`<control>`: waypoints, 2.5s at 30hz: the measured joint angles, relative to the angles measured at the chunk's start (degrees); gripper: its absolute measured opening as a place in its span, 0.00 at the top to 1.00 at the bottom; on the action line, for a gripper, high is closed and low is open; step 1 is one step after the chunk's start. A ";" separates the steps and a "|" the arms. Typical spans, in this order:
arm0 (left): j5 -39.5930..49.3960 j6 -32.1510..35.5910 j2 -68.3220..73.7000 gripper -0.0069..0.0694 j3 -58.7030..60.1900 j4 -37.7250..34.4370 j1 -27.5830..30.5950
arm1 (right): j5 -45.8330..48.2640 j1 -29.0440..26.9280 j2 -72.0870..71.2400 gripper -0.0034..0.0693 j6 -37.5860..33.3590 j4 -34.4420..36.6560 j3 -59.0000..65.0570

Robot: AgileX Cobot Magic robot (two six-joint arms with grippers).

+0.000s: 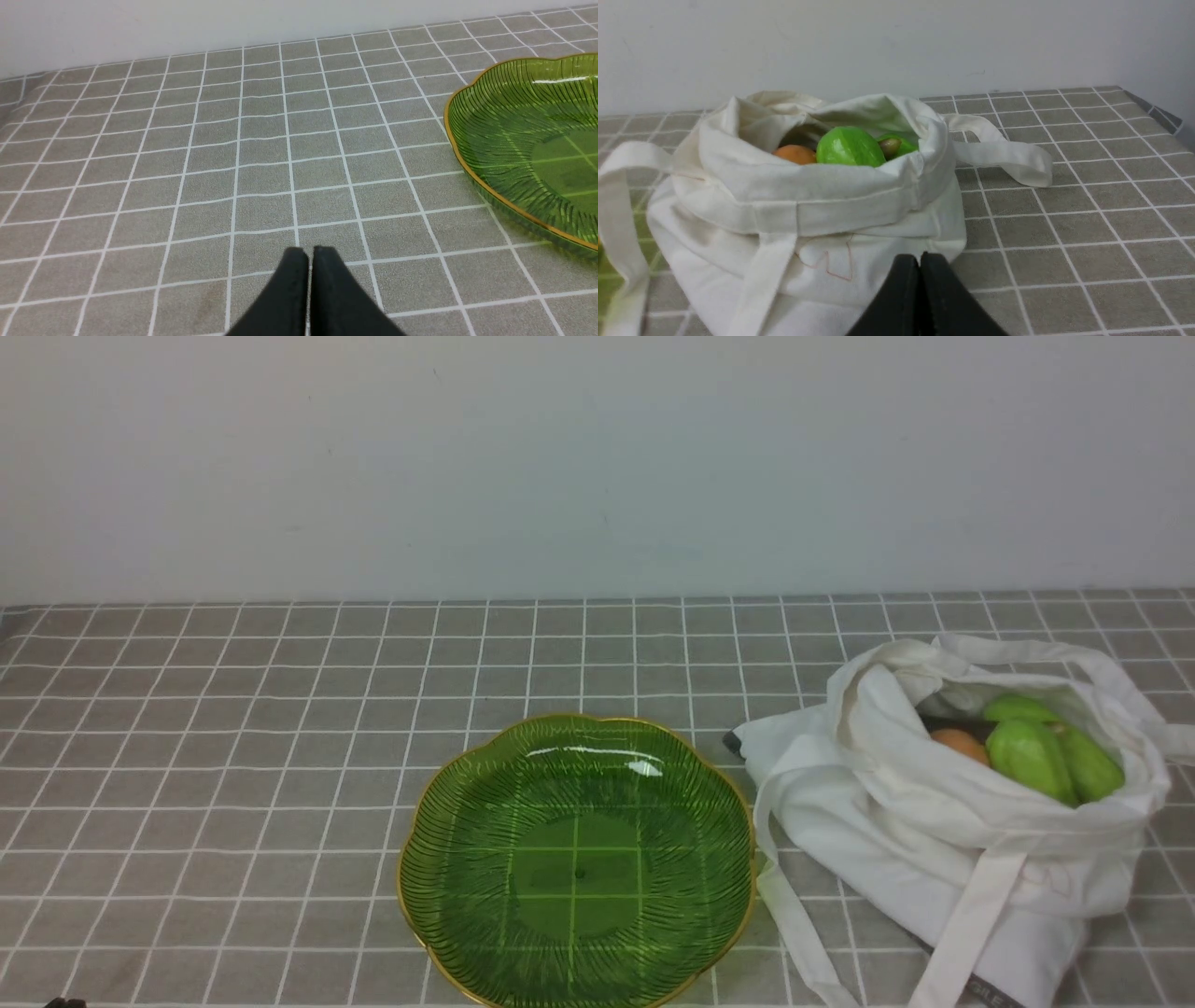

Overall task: Take vegetables from bag on grey coffee tablecloth place on plate.
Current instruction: 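Reach into the cloth bag and grasp the green vegetable inside with the right gripper, then take the green vegetable out of the bag and place it on the plate with the right gripper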

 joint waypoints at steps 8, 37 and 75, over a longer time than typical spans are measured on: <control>0.00 0.00 0.00 0.92 0.00 0.00 0.00 | -21.09 0.00 0.00 0.97 11.51 21.63 0.17; 0.00 0.00 0.00 0.92 0.00 0.00 0.00 | 33.45 6.31 52.97 0.97 -10.33 11.03 -58.32; 0.00 0.00 0.00 0.92 0.00 0.00 0.00 | 28.13 6.45 101.36 0.43 -13.41 3.17 -71.64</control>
